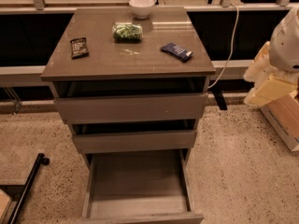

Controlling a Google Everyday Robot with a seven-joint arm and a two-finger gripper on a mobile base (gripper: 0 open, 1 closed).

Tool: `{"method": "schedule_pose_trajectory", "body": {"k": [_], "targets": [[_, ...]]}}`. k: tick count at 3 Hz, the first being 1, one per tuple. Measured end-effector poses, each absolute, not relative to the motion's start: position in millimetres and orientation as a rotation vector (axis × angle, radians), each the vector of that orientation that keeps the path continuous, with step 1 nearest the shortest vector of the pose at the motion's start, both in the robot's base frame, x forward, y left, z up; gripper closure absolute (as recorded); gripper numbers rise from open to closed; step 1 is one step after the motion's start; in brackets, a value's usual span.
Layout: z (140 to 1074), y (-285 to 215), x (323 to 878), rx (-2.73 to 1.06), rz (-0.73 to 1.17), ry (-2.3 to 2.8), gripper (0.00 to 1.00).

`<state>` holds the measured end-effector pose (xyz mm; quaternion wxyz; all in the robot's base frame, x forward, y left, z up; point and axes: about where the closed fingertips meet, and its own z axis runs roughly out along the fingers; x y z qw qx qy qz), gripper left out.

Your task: Close bottom drawer

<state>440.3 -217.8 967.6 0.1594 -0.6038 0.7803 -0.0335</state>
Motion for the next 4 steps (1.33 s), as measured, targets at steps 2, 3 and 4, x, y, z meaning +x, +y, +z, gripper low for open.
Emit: {"method": "schedule_pose_trajectory", "body": {"k": [2, 3, 4], "targets": [[916.6, -225.0, 441.4, -1.774, -0.096, 2.221, 1.0], [916.4, -224.9, 441.3, -1.774, -0.096, 2.222, 1.0], [905.6, -220.1, 439.2, -1.799, -0.103, 2.238, 1.0]]}}
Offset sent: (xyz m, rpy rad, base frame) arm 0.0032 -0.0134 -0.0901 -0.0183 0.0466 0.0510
